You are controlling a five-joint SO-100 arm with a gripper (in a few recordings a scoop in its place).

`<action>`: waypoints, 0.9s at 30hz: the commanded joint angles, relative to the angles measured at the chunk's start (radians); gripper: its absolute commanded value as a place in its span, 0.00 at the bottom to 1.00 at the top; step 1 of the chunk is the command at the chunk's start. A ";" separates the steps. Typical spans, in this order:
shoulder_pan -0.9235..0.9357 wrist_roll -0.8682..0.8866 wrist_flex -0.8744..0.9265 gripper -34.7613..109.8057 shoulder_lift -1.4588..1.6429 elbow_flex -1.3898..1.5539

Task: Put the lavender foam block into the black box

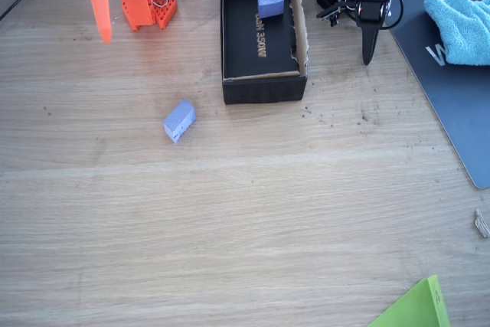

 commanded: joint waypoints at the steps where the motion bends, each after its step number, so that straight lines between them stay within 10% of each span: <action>1: -0.037 0.025 -0.002 0.24 0.028 0.000; 27: -0.402 0.123 0.011 0.24 -0.187 -0.110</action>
